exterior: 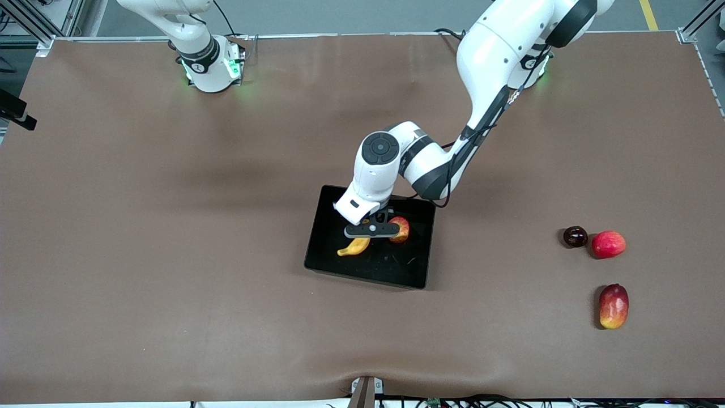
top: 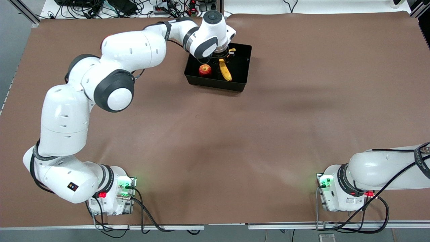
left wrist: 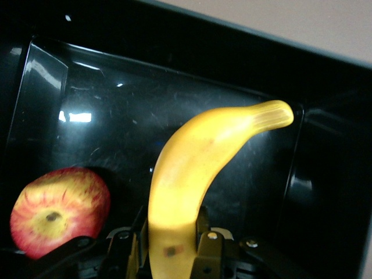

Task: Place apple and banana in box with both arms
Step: 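Lift the banana and carry it over the black box with the left gripper, then open the left gripper to drop the banana into the box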

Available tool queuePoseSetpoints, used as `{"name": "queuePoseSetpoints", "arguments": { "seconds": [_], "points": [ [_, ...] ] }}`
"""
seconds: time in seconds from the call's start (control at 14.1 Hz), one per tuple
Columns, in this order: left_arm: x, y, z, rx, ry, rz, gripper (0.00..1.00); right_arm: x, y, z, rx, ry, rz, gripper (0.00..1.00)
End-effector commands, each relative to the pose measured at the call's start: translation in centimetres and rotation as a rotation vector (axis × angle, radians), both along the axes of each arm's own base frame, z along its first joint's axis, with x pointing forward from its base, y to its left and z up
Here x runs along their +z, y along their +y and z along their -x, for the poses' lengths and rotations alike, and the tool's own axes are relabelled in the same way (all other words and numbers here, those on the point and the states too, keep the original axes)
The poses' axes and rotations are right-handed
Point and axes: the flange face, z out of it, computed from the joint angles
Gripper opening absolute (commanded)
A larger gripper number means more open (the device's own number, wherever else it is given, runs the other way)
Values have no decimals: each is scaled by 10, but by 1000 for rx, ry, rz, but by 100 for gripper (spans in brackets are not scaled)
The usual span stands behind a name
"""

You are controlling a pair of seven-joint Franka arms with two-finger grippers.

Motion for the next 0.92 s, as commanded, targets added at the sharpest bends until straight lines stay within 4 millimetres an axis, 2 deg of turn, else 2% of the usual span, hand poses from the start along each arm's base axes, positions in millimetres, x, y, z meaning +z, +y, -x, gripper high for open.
{"name": "queuePoseSetpoints", "arguments": {
  "seconds": [0.0, 0.14, 0.42, 0.5, 0.57, 0.64, 0.71, 0.78, 0.85],
  "points": [
    [-20, -4, -5, -5, -30, 19, 0, 3, -2, 1, 1, -5, 4, 100],
    [-41, -6, -1, -21, -29, 10, 0, 3, -2, 1, 2, -5, 6, 100],
    [-57, -5, 2, -37, -28, -14, 0, 3, -2, 1, 0, -5, 6, 100],
    [-54, -4, 1, -36, -30, -13, 23, 3, -2, 1, 1, -5, 4, 100],
    [-50, -3, -2, -29, -35, -9, 81, 3, -2, 1, 2, -5, 6, 100],
    [-46, 0, -6, -33, -52, -20, 100, 3, -2, 1, 2, -5, 6, 100],
    [-35, 5, -12, -23, -77, -25, 100, 3, -2, 1, 2, -5, 6, 100],
    [-15, 9, -18, -14, -94, -20, 100, 3, -2, 1, 2, -5, 6, 100],
    [15, 16, -26, -5, -119, -15, 100, 3, -2, 1, 2, -5, 6, 100]
  ]
}}
